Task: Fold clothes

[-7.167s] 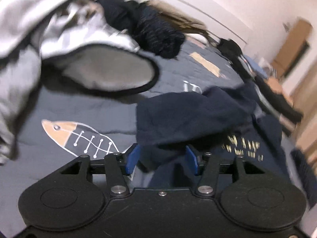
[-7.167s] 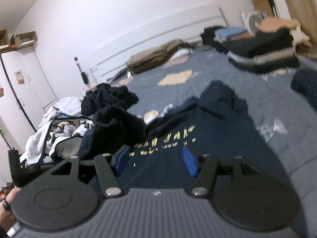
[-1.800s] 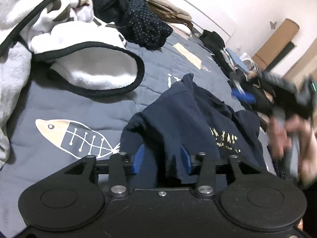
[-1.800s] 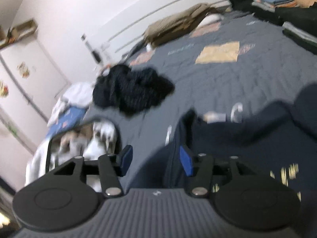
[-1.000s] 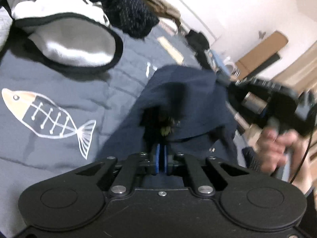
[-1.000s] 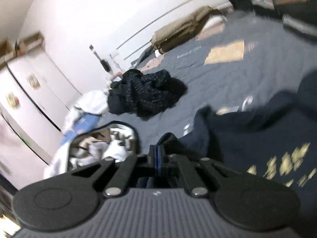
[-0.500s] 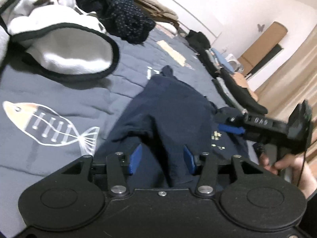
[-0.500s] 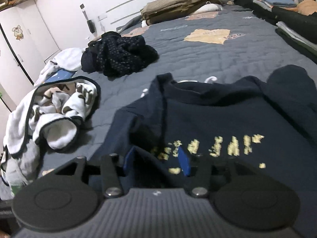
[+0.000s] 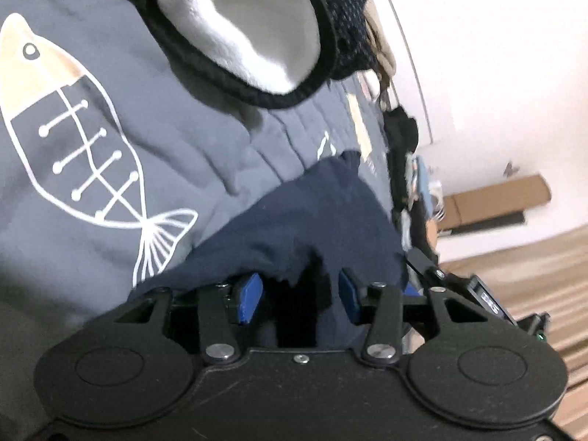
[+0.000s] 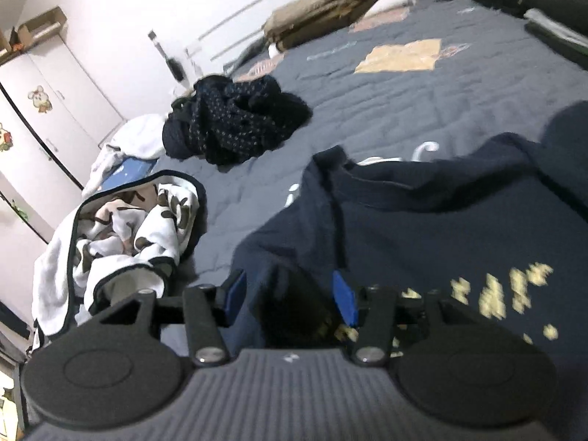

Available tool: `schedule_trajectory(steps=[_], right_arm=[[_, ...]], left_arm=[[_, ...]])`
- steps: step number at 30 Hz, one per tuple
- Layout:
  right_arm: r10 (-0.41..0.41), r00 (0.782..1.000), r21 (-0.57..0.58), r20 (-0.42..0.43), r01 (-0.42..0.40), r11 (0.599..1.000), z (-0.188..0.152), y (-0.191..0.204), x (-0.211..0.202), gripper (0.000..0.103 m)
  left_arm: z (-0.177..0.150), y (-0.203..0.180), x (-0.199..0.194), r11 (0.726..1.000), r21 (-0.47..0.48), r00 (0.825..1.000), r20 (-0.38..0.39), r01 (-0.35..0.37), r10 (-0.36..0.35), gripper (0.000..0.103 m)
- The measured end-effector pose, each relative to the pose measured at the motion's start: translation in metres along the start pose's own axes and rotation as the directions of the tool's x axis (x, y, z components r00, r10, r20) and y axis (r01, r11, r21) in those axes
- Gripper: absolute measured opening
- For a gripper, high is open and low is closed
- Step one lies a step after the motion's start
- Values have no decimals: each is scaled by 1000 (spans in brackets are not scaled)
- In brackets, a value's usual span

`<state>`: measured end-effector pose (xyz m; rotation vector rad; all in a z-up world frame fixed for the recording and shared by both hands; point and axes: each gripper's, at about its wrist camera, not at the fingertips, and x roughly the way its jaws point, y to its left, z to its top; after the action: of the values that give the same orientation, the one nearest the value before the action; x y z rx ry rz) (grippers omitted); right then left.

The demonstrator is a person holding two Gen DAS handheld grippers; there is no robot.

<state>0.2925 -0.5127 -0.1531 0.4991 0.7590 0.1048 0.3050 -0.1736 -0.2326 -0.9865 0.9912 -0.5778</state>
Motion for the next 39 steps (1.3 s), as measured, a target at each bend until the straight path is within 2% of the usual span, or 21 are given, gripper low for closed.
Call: schedule_trajectory(steps=[6, 8, 9, 10, 11, 12, 14, 17, 19, 21, 23, 26, 27, 28, 29, 30, 31, 36, 39], right_arm=[[-13, 996, -21, -87, 11, 1000, 26, 21, 49, 51], [-20, 994, -12, -103, 18, 1000, 30, 23, 63, 50], [-15, 994, -1, -112, 15, 1000, 30, 25, 71, 40], [-14, 994, -3, -109, 14, 1000, 29, 28, 76, 17], [-13, 994, -4, -108, 13, 1000, 29, 32, 81, 9], [-8, 994, -2, -110, 8, 1000, 30, 36, 87, 8], [45, 997, 0, -62, -46, 999, 32, 47, 90, 6], [134, 991, -26, 19, -134, 991, 39, 70, 92, 6], [134, 991, -113, -2, -133, 985, 40, 85, 103, 7], [60, 997, -149, -56, -67, 987, 40, 86, 115, 10], [-9, 995, -157, -96, -6, 988, 41, 82, 120, 10], [42, 999, -136, -13, -43, 990, 44, 73, 81, 22], [45, 999, -152, 26, -41, 988, 45, 70, 64, 33], [50, 996, -166, 68, -38, 985, 45, 68, 47, 46], [56, 992, -174, 112, -36, 984, 43, 64, 30, 50], [56, 989, -191, 139, -29, 981, 39, 59, 14, 52], [41, 990, -193, 132, -15, 981, 33, 53, 8, 52], [-25, 996, -185, 82, 40, 982, 4, 19, -14, 53], [-50, 996, -154, 71, 60, 986, -12, 4, -7, 53]], left_arm=[[7, 14, -1, 995, -97, 999, 42, 31, -27, 45], [9, 17, 0, 994, -111, 998, 67, 22, -15, 43], [9, 17, -2, 995, -96, 996, 88, 5, 4, 31], [9, 15, -5, 997, -71, 993, 118, -20, 28, 12], [9, 14, -8, 998, -45, 987, 150, -46, 52, 10], [11, 15, -13, 998, -43, 982, 179, -51, 58, 10], [18, 20, -26, 997, -67, 970, 239, -36, 51, 8], [27, 19, -33, 998, -52, 969, 245, -29, 41, 8], [26, 18, -29, 997, -34, 972, 222, -70, 76, 8], [29, 20, -26, 993, -43, 976, 184, -108, 114, 9], [33, 20, -28, 993, -40, 979, 168, -108, 113, 10], [37, 8, -35, 993, -8, 981, 158, -117, 117, 11], [37, 1, -38, 992, 10, 980, 159, -122, 119, 14], [36, -7, -41, 990, 40, 979, 162, -132, 124, 22], [33, -15, -44, 986, 84, 978, 161, -144, 130, 30], [30, -23, -46, 979, 132, 978, 158, -157, 136, 45], [26, -28, -47, 974, 161, 980, 147, -160, 137, 50], [7, -41, -54, 954, 261, 988, 71, -148, 134, 50], [-10, -33, -42, 958, 253, 990, 14, -136, 137, 50]])
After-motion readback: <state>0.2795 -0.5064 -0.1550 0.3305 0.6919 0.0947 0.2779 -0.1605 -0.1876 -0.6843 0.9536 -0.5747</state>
